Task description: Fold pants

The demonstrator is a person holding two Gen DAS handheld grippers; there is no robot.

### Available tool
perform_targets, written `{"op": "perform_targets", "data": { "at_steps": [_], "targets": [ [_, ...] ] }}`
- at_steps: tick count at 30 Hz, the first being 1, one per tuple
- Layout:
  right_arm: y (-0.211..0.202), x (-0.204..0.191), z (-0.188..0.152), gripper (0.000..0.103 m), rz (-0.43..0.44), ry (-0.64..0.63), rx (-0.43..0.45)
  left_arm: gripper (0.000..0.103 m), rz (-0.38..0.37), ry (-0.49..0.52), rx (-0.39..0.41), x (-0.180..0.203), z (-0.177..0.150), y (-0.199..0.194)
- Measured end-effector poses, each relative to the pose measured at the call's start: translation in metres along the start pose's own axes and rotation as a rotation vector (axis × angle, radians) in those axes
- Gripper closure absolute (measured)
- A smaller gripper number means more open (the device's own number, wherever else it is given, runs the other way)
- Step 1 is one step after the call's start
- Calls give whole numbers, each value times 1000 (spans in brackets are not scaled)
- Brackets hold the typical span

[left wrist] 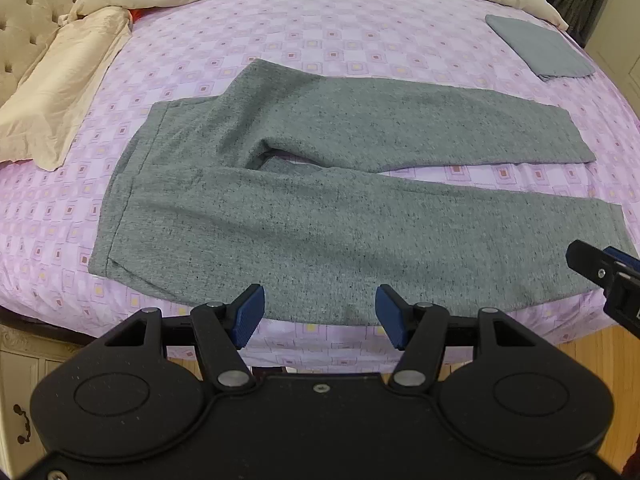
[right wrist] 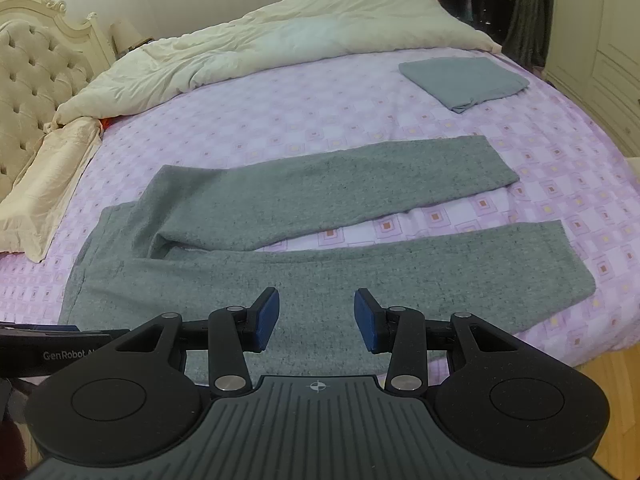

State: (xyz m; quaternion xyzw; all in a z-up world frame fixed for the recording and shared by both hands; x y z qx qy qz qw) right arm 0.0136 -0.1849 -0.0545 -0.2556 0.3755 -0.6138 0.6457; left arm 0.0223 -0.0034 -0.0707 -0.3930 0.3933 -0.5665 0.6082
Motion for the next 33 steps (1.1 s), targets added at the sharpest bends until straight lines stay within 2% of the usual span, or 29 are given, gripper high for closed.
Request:
{"op": "perform_targets", "data": {
  "at_steps": [12,16,19,24,26,29,33],
  "targets": [
    [22,31,10,63,-15,66,38,39,17,-23,15,2,20,7],
    [40,47,20,63,-50,88,43,42,23,-5,72,2,27,9],
    [50,59,30,63,-83,93,52,45,-30,-15,125,5,40,15],
    [63,82,50,63,-108,132,57,49,-82,8,40,21,73,41],
    [70,94,57,63,-138,165,37,49,-105,38,16,30,84,48],
    [77,113,68,63,-189,192,57,49,-139,73,3,42,94,58],
    [96,148,82,63,-221,247,26,49,-126,95,-30,54,97,67]
  ]
}}
Point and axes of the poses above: each gripper's, at about its wrist camera, not at the fingertips, and y roughly the way its jaws point, x to its right, z to its top, the point moved 6 cm from there along y, roughly the way its jaws point
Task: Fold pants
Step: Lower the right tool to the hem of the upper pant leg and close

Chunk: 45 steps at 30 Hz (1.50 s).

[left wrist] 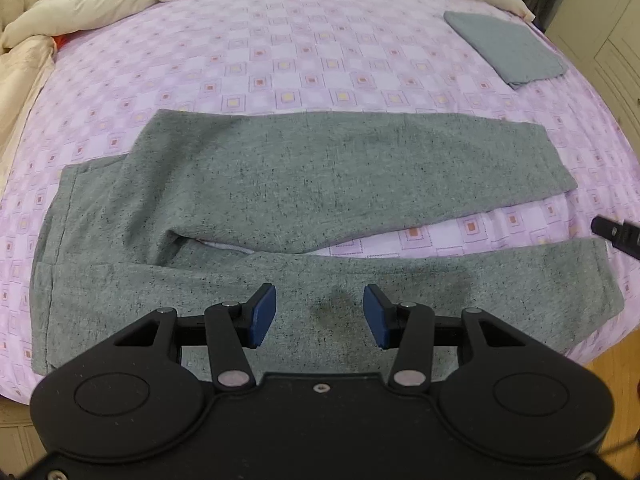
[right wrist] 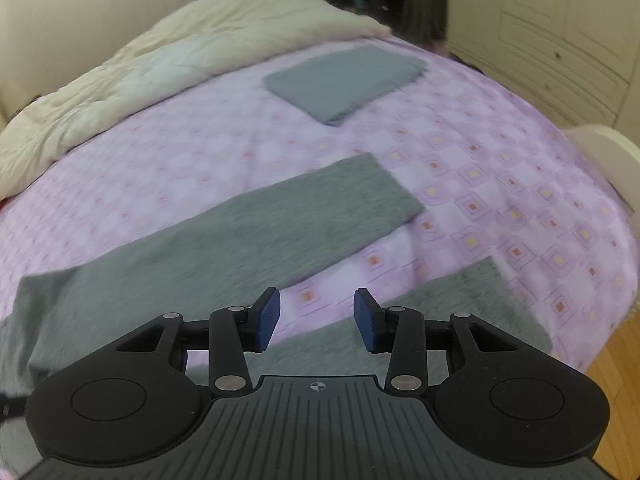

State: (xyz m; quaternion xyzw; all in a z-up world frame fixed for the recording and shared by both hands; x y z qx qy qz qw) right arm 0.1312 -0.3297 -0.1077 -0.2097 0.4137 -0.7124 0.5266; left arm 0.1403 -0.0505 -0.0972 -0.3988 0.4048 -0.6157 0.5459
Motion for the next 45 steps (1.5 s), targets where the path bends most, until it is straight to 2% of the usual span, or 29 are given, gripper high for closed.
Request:
{"op": "perform_targets", "data": {
  "at_steps": [6,10,19,25,29,31,32,33,34,35,38,40,42,45],
  "targets": [
    [58,44,33,63,-51,51,-40,49,46,-35,-41,5,5,15],
    [103,66,54,63,-77,11,-74,48,103,-106,-79,6,2,20],
    [182,79,101,63,-19,-172,-85,48,197,-202,-110,28,4,24],
    [219,84,105,63,19,-213,-151,48,254,-248,-112,34,10,23],
    [223,84,107,63,72,-180,-186,48,275,-288,-124,32,11,25],
    [222,81,107,75,121,-161,-224,48,280,-296,-128,33,13,27],
    [222,79,107,91,149,-164,-242,48,280,-298,-130,35,15,28],
    [219,75,108,97,180,-176,-252,48,279,-296,-131,37,16,29],
    [214,71,108,97,195,-199,-250,48,277,-293,-131,39,18,31],
    [206,67,109,98,180,-249,-240,48,273,-288,-133,42,20,32],
    [186,75,119,98,56,-376,-162,48,258,-259,-128,52,25,35],
    [190,94,119,98,-50,-397,-170,48,251,-247,-130,53,25,37],
    [199,111,113,98,-67,-331,-227,48,247,-253,-140,51,24,39],
    [200,108,110,98,-77,-344,-210,48,254,-266,-146,46,21,39]
  ]
}}
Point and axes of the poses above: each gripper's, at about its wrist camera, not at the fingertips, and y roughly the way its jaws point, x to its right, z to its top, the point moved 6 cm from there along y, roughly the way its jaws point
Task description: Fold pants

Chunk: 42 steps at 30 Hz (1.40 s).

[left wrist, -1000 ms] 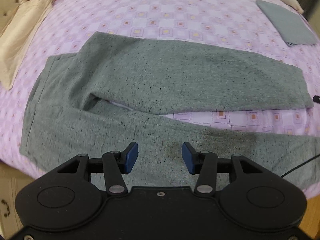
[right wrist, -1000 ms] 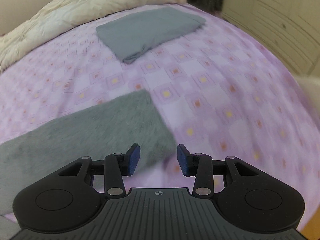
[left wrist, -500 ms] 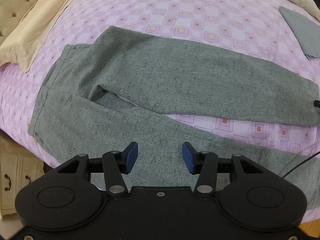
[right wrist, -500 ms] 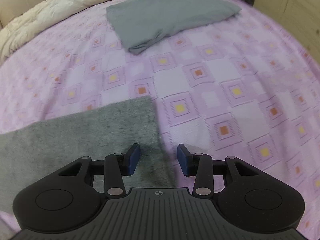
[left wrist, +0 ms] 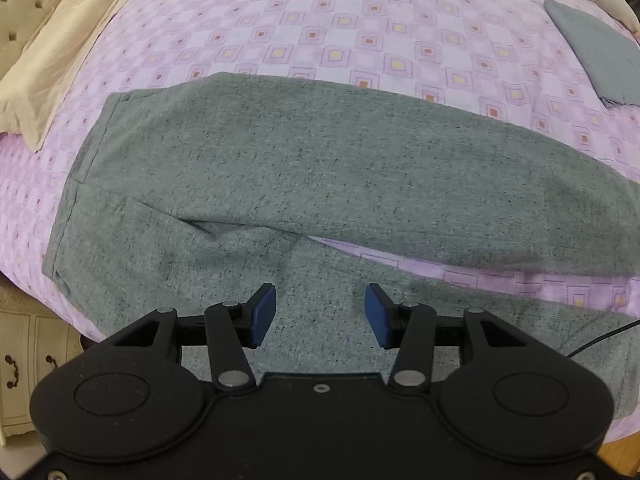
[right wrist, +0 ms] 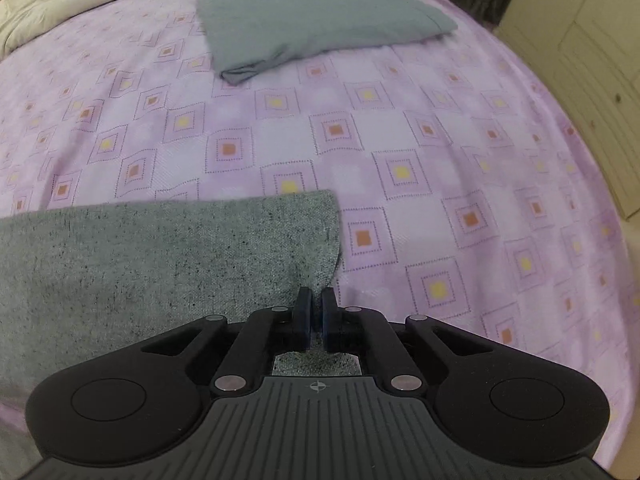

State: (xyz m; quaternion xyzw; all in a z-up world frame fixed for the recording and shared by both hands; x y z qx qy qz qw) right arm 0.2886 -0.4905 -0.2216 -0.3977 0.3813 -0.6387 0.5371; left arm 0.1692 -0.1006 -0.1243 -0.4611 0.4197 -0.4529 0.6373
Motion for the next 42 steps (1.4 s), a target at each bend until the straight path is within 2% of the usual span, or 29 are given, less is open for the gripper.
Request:
{"op": "perform_targets", "data": {
  "at_steps": [5,8,11,13,15,17,21,24,28,29,30,33,36,40,42],
  "targets": [
    [3,0,-1,99,-60,-63,17,48,38,-23,1,-15,-7,6],
    [5,10,2,102,-111,-24,20,48,65,-47,-15,-30,-14,17],
    [-20,21,3,101,-45,75,126,48,91,-59,-12,-43,-18,26],
    [-44,18,-2,101,23,88,184,48,103,-61,-7,-49,-18,31],
    [-61,9,-10,100,97,71,200,48,102,-59,-3,-53,-17,39],
    [-74,-5,-26,99,158,44,186,48,90,-38,-4,-51,-17,48],
    [-90,-31,-70,96,217,57,128,48,68,54,-11,-40,-23,65],
    [-95,-52,-102,87,218,55,74,48,51,148,-19,-33,-32,81],
    [-103,-86,-131,84,227,7,36,48,65,245,-80,-32,-49,111],
    [-103,-92,-136,84,230,-10,31,44,65,256,-94,-33,-52,117],
    [-103,-98,-141,84,230,-31,23,42,67,260,-53,-34,-52,117],
    [-91,-107,-154,84,189,-83,-19,43,63,309,-33,-32,-52,114],
    [-84,-87,-166,84,79,-83,-21,42,45,327,-17,-33,-54,112],
    [-88,-36,-163,83,-85,72,-8,35,43,345,12,-36,-57,110],
    [-99,-19,-164,82,-109,155,14,35,32,361,25,-39,-59,109]
  ]
}}
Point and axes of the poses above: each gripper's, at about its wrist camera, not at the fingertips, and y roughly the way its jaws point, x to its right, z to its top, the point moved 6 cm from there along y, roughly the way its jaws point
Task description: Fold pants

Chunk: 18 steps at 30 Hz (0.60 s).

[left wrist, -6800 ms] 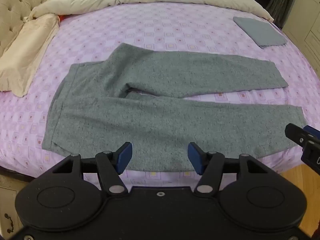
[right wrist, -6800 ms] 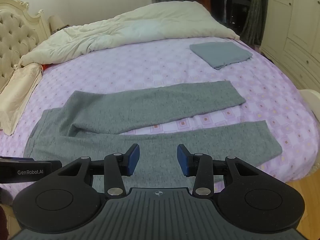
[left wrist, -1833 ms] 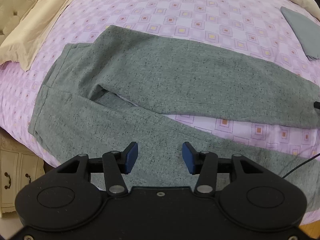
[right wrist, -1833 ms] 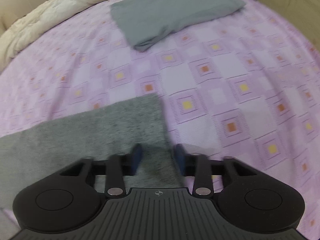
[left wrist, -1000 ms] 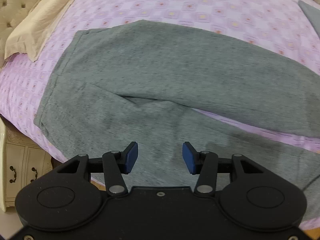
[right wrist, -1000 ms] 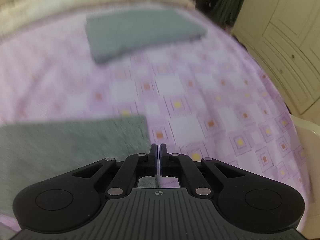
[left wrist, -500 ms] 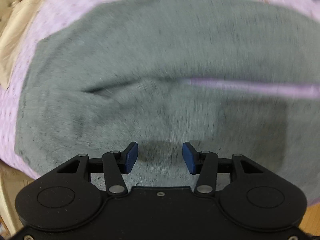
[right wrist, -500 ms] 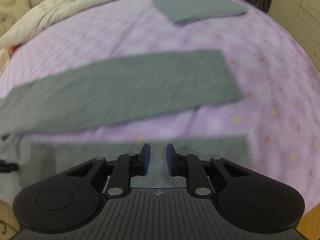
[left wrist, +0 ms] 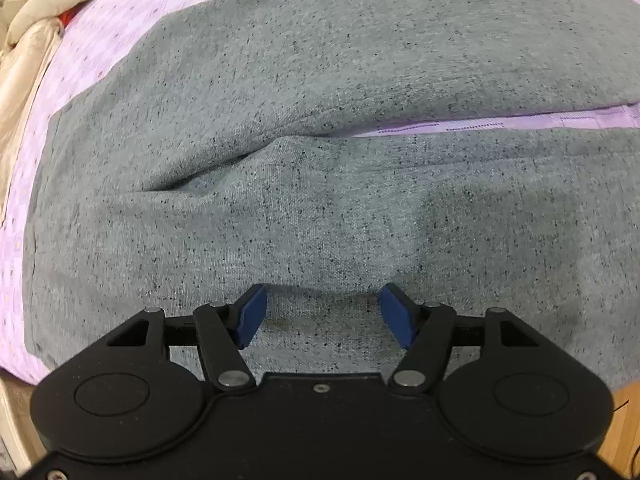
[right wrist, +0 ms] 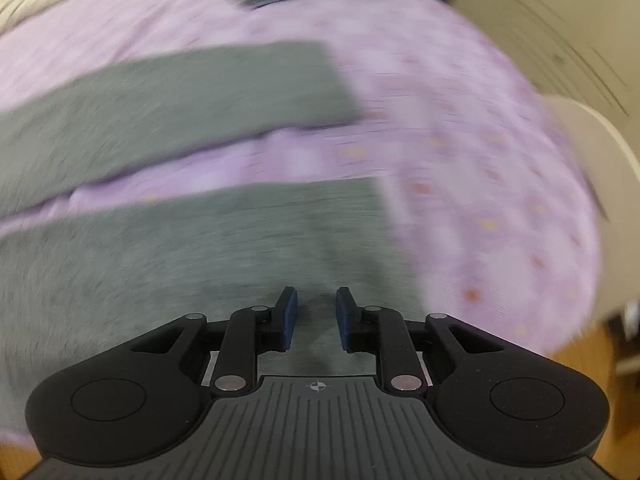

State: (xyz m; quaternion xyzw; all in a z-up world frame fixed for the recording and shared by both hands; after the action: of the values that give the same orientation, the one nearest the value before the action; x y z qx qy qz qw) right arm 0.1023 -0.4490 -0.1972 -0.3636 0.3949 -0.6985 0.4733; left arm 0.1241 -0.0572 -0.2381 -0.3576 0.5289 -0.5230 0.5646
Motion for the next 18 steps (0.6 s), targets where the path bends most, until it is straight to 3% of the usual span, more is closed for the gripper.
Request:
{"op": "perform_targets", "data": {
  "at_steps": [4,8,14,18],
  "targets": [
    [-30,25,-14,72,48,175,64,38,-14,35,25,3,-4,-5],
    [-44,32,-48,62,87,316,60,39,-33,57,90,1,-14,-28],
    [-43,28,-80,59,122,407,58,39,-37,139,152,-2,-34,-48],
    [-31,30,-77,58,142,456,65,39,-10,146,169,-11,-43,-55]
  ]
}}
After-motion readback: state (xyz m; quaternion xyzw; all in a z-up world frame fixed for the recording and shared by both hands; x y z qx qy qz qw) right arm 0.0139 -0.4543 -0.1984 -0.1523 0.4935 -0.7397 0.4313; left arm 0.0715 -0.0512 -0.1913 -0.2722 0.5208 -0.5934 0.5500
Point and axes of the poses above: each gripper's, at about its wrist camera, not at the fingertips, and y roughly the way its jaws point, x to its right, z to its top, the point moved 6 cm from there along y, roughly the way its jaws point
